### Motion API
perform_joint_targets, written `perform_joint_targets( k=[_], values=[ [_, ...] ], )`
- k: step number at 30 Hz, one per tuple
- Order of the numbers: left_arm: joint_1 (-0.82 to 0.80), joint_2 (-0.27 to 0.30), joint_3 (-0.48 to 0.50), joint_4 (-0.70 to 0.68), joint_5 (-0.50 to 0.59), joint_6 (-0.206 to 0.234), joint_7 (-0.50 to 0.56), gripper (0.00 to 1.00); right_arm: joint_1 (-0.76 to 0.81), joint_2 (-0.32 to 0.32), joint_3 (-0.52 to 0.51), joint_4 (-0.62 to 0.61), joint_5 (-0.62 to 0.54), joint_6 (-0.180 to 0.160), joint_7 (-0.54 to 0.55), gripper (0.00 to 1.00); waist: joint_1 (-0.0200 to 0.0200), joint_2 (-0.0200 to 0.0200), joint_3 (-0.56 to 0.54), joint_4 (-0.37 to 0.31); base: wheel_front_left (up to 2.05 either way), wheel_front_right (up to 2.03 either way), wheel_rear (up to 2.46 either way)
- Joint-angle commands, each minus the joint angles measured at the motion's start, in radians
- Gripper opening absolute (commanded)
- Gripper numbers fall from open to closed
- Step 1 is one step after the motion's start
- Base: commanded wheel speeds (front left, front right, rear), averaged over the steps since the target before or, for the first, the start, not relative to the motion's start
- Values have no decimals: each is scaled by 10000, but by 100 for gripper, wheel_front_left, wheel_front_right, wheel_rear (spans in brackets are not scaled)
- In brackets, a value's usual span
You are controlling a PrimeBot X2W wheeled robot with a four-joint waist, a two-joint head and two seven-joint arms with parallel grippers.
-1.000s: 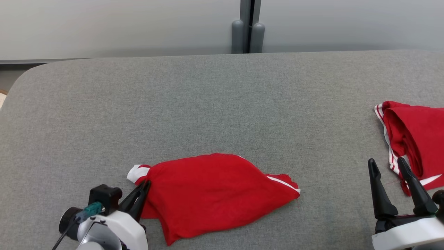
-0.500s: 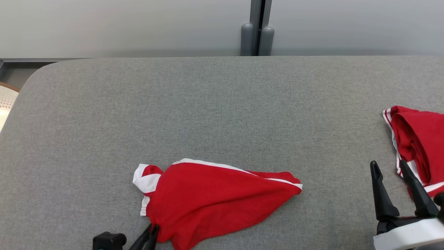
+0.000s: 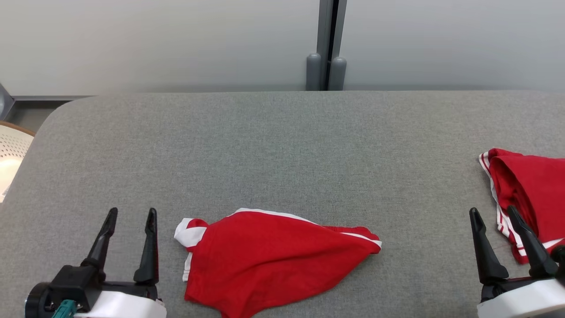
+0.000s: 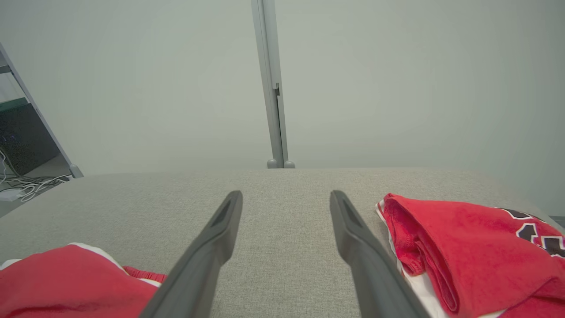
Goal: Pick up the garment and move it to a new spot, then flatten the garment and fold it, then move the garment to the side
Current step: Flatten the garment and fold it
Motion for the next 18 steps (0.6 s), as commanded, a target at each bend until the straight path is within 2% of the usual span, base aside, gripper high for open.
perform_joint_targets(
  k=[1, 6, 18],
  values=[
    [56, 175, 148, -134, 214, 93, -5, 100, 109, -67, 25, -13, 34, -5, 44, 100, 0, 0, -162, 0, 0, 0, 0],
    [342, 503, 206, -405, 401, 131, 100, 100, 273, -177, 115, -41, 106, -5, 152, 100, 0, 0, -412, -53, 0, 0, 0],
    [390, 666, 89, -624, 382, 221, 457, 100, 314, -184, 114, -79, 116, -5, 163, 100, 0, 0, -417, -91, 0, 0, 0]
  ],
)
